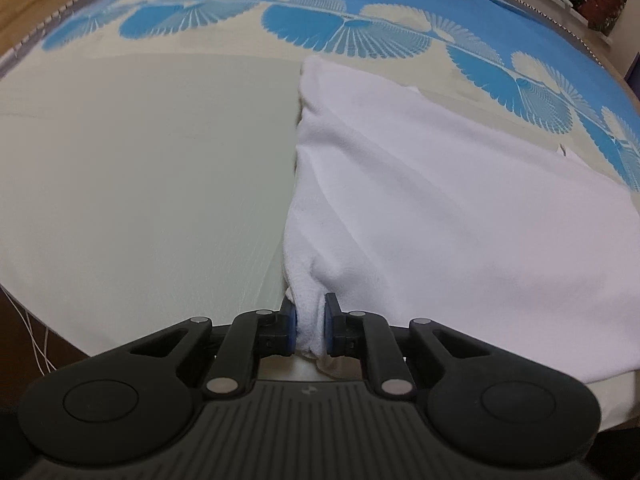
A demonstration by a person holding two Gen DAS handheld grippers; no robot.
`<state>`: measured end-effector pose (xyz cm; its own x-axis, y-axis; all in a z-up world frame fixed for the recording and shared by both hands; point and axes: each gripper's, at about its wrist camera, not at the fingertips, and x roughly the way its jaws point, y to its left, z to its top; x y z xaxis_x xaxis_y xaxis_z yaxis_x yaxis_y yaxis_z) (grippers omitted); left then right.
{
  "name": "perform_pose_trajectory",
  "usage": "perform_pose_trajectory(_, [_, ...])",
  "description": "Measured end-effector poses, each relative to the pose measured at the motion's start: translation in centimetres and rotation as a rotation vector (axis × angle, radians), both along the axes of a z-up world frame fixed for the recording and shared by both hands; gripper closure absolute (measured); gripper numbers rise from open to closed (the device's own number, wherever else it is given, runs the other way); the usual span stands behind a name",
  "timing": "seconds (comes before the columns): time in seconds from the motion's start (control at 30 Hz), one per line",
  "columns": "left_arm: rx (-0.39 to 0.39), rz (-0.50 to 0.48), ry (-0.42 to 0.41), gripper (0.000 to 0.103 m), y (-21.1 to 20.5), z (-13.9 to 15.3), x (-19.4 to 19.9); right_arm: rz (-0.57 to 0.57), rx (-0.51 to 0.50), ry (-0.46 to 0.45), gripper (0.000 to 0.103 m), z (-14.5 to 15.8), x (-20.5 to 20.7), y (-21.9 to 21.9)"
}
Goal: Fold small clothes
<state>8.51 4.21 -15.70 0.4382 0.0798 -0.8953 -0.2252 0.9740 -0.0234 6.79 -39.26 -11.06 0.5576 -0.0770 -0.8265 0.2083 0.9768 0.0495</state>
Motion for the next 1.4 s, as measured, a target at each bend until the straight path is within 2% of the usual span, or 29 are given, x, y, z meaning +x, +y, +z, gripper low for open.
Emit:
perform_pose_trajectory(0.13, [0.048,-0.031,-0.055,0.090,-1.7,1.1,0.1,-0.003,0.005,0.001,0.063,0.1,0.2,-0.2])
perform_pose_trajectory(0.23, [0.060,-0.100,-0.132,0.090,-4.0,2.7,0.5,-0.010,0.009,-0.011,0.063,0.4,0.5,-0.6])
perform_pose_trajectory(0.4, [-0.034,-0.198,-0.244,0.091,-7.9,6.2,0.5,-0.060,0.022,-0.079,0.063,1.8,0.4,-2.2])
perform_pose_trajectory(0.47, [-0.074,-0.221,-0.271,0.095,-10.2,7.4,0.8,-0.103,0.034,-0.112,0.064,2.5,0.1,-3.4])
perform_pose_trajectory(0.53, [-0.115,-0.270,-0.292,0.097,-13.8,8.4,1.0,-0.145,0.047,-0.145,0.068,3.1,-0.4,-4.8])
perform_pose_trajectory(0.6, [-0.127,-0.333,-0.308,0.097,-18.1,8.9,0.7,-0.190,0.053,-0.192,0.078,3.8,-1.2,-6.2])
perform_pose_trajectory(0.67, [-0.170,-0.409,-0.313,0.097,-22.9,9.0,0.4,-0.220,0.055,-0.219,0.078,4.0,-1.9,-7.3])
perform_pose_trajectory(0.73, [-0.180,-0.497,-0.314,0.097,-27.9,8.7,-0.1,-0.248,0.074,-0.228,0.078,3.9,-2.6,-8.4])
perform_pose_trajectory(0.8, [-0.182,-0.576,-0.311,0.095,-32.2,7.6,-0.4,-0.261,0.095,-0.237,0.078,3.7,-2.9,-9.1])
perform_pose_trajectory(0.83, [-0.198,-0.612,-0.281,0.082,-34.0,6.7,-0.4,-0.265,0.102,-0.245,0.078,3.6,-3.1,-9.5])
perform_pose_trajectory(0.87, [-0.226,-0.653,-0.217,0.066,-35.3,5.7,-0.2,-0.265,0.111,-0.248,0.077,3.6,-3.3,-9.7])
perform_pose_trajectory(0.9, [-0.249,-0.682,-0.169,0.066,-36.0,4.8,0.0,-0.264,0.122,-0.248,0.077,3.5,-3.3,-9.8])
perform_pose_trajectory(0.97, [-0.245,-0.690,-0.196,0.066,-35.4,4.5,-0.5,-0.253,0.160,-0.234,0.077,3.1,-3.3,-10.0])
perform_pose_trajectory(1.03, [-0.247,-0.667,-0.221,0.066,-32.7,4.5,-0.4,-0.222,0.199,-0.201,0.075,2.5,-3.0,-9.7])
perform_pose_trajectory(1.13, [-0.230,-0.532,-0.202,0.064,-27.0,3.8,1.0,-0.161,0.261,-0.145,0.062,1.6,-2.0,-8.6])
perform_pose_trajectory(1.2, [-0.218,-0.415,-0.188,0.057,-23.0,3.1,2.3,-0.110,0.313,-0.089,0.047,0.5,-0.9,-7.5])
perform_pose_trajectory(1.27, [-0.250,-0.311,-0.153,0.048,-19.4,2.2,3.8,-0.072,0.354,-0.034,0.040,-0.6,0.1,-6.1])
perform_pose_trajectory(1.33, [-0.287,-0.270,-0.108,0.044,-17.3,1.4,5.2,-0.036,0.375,0.021,0.037,-1.6,0.8,-4.7])
perform_pose_trajectory(1.4, [-0.306,-0.259,-0.071,0.042,-16.1,0.6,6.7,0.007,0.343,0.075,0.037,-2.6,1.3,-2.9])
